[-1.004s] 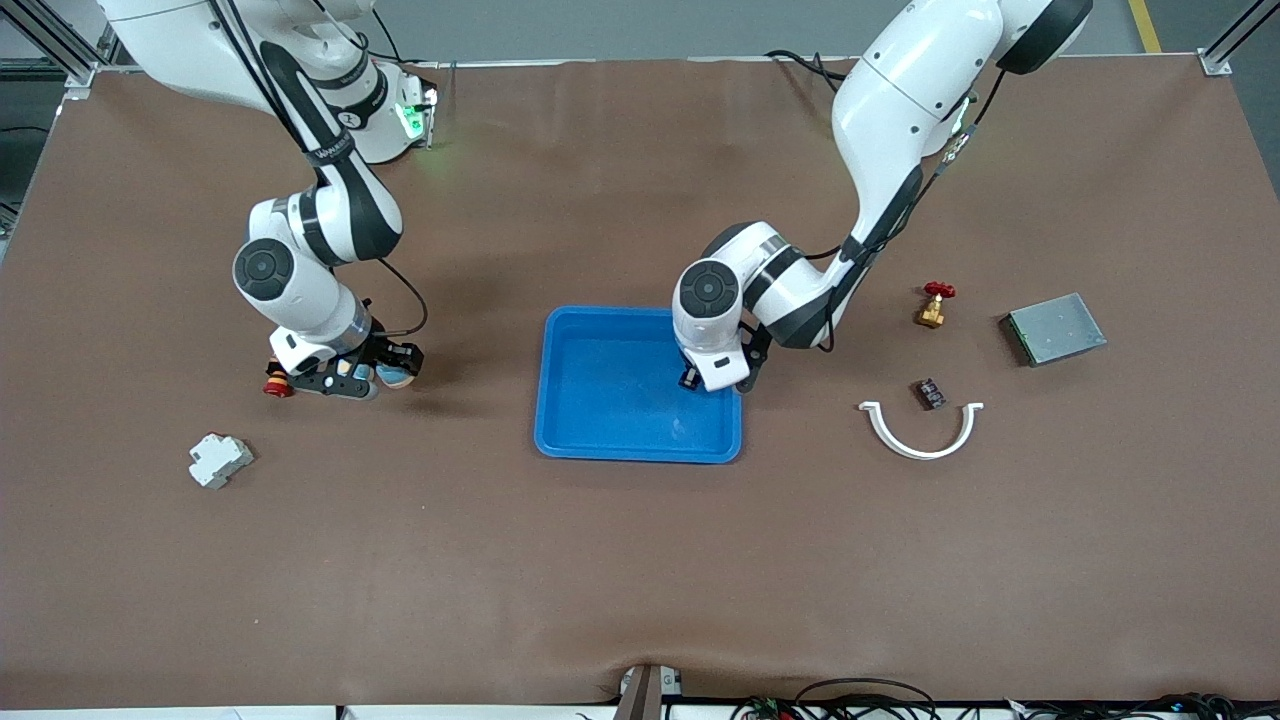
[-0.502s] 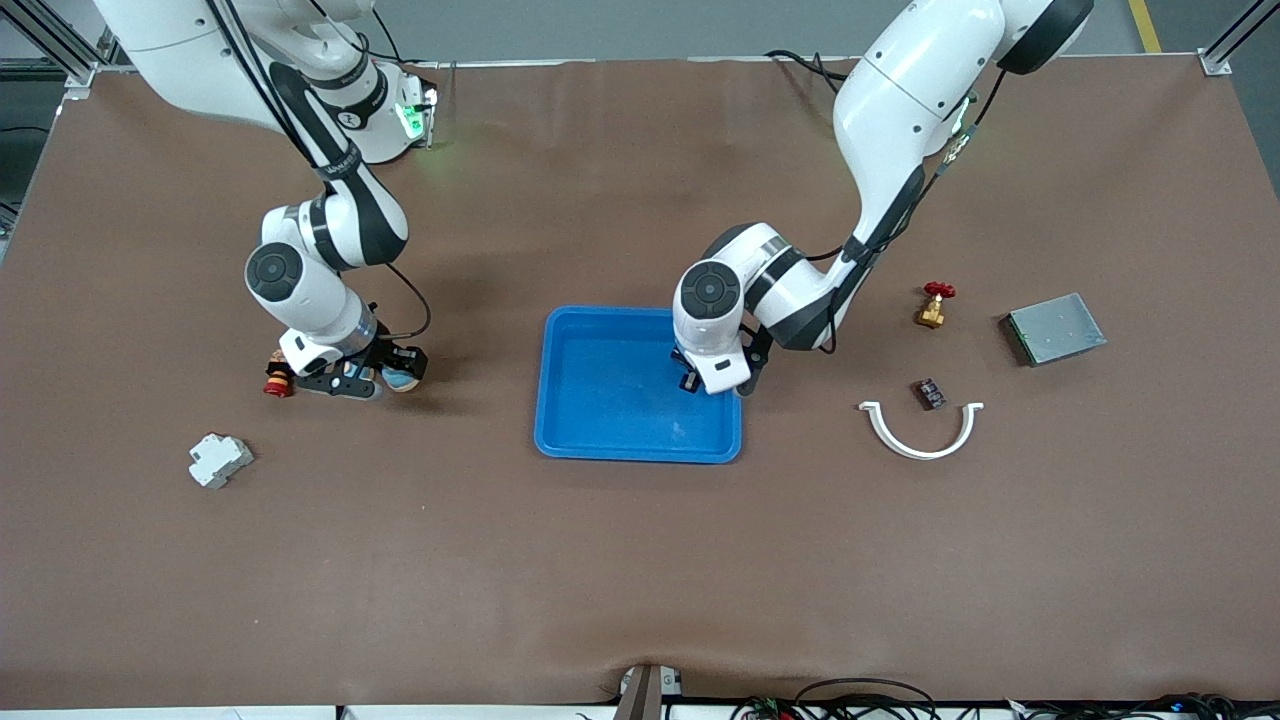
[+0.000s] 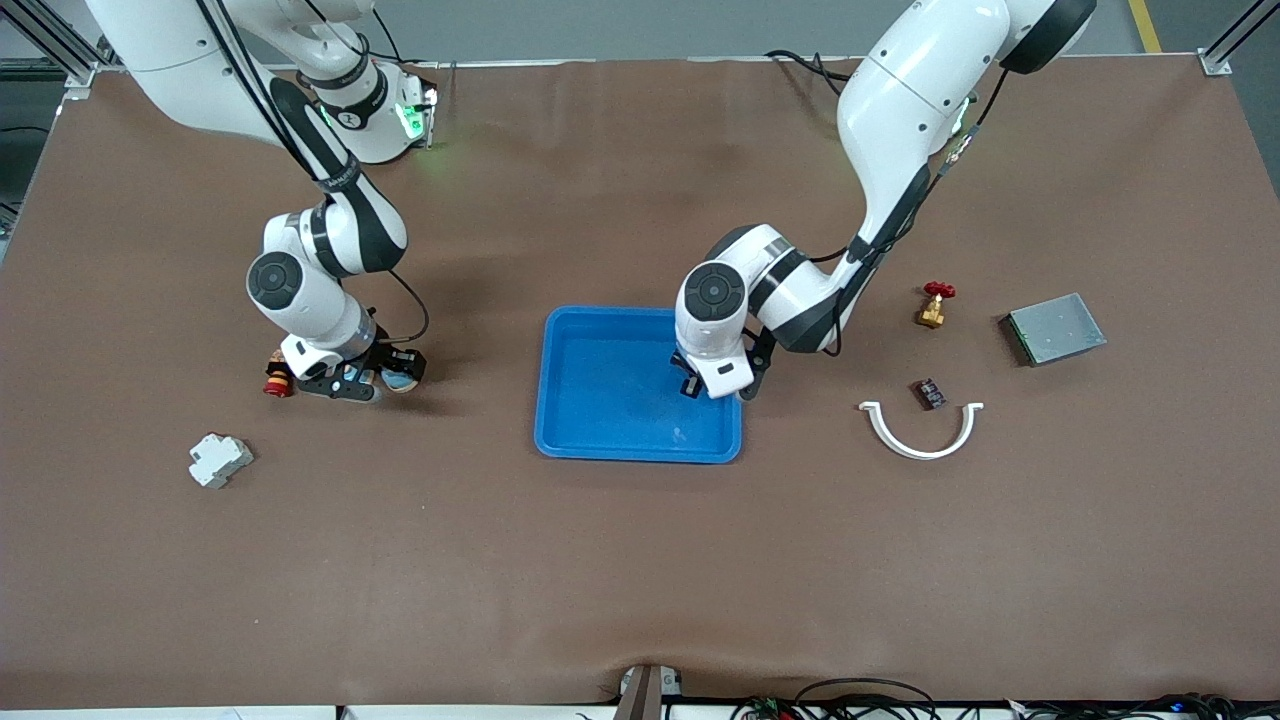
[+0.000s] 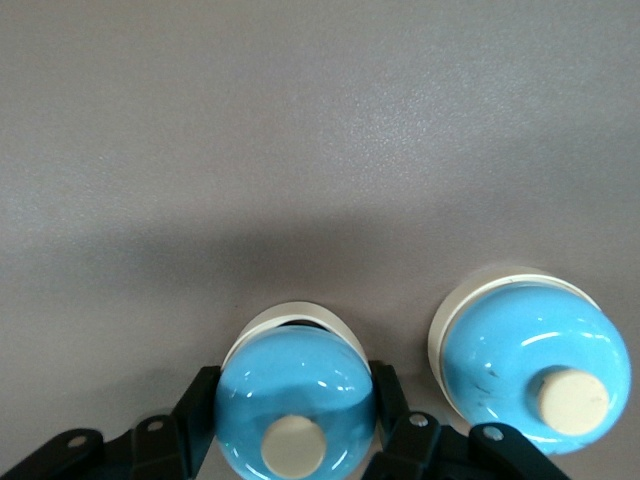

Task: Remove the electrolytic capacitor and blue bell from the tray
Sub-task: 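Place the bell beside the first bell while the left gripper carries the capacitor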

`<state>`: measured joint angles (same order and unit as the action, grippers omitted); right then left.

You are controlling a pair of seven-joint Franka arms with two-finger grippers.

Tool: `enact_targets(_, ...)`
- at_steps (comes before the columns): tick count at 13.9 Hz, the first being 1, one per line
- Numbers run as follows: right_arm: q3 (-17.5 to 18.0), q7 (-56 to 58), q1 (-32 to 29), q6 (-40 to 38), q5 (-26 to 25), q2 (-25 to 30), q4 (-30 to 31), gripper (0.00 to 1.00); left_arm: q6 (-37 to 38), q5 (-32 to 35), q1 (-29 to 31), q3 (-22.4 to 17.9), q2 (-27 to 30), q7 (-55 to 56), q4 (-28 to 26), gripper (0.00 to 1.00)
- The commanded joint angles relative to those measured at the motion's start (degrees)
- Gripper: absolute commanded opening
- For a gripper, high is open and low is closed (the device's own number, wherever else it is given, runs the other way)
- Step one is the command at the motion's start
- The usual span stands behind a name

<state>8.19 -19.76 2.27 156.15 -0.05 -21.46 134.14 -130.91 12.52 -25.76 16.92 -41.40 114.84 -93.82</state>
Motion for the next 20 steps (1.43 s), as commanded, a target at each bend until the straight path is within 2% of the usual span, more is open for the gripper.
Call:
enact_targets(1,0.68,0.52,-0.95,0.65,1.20,-0.60,0.07,0.00,3.19,1.11,1.32,0.22,4.65,-0.31,-0.66,0.00)
enact_targets(2,0.68,0.52,-1.04,0.65,1.20,-0.77,-0.19,0.16,4.51,0.76,1.93,0.48,5.79,-1.01,-0.66,0.00)
enact_targets(3,0.68,0.52,-1.39,0.74,1.20,-0.95,-0.28,0.53,5.48,0.67,2.72,0.65,7.19,-1.46,-0.66,0.00)
enact_targets(4,0.68,0.52,-1.65,0.82,1.20,-1.04,-0.28,1.00,6.27,0.58,3.69,0.83,8.51,-2.07,-0.66,0.00)
enact_targets(6,0.77,0.43,-1.57,0.74,1.20,-0.86,-0.37,1.00,7.85,-1.25,5.44,1.10,10.71,-5.39,-0.66,0.00)
enact_targets(9,0.95,0.34,-1.22,-0.14,1.20,-0.08,-0.54,1.00,12.51,-5.91,11.24,1.18,14.40,-15.58,-0.66,0.00)
enact_targets(12,1.21,0.08,-1.04,-2.76,1.20,2.12,-1.07,1.00,12.96,-7.94,18.35,1.18,16.26,-23.49,-0.57,0.00)
enact_targets(14,1.21,0.08,-1.04,-7.41,1.20,3.79,-2.64,1.00,12.96,-9.96,21.61,1.01,15.91,-29.30,1.35,0.00)
enact_targets(18,1.21,0.43,-1.04,-16.30,1.20,5.81,-8.00,1.00,12.87,-9.09,27.23,0.57,14.16,-35.45,2.94,0.00)
enact_targets(20,1.04,0.52,-1.30,-18.33,1.20,6.17,-10.46,1.00,12.87,-9.09,29.79,0.48,12.75,-38.36,4.60,0.00)
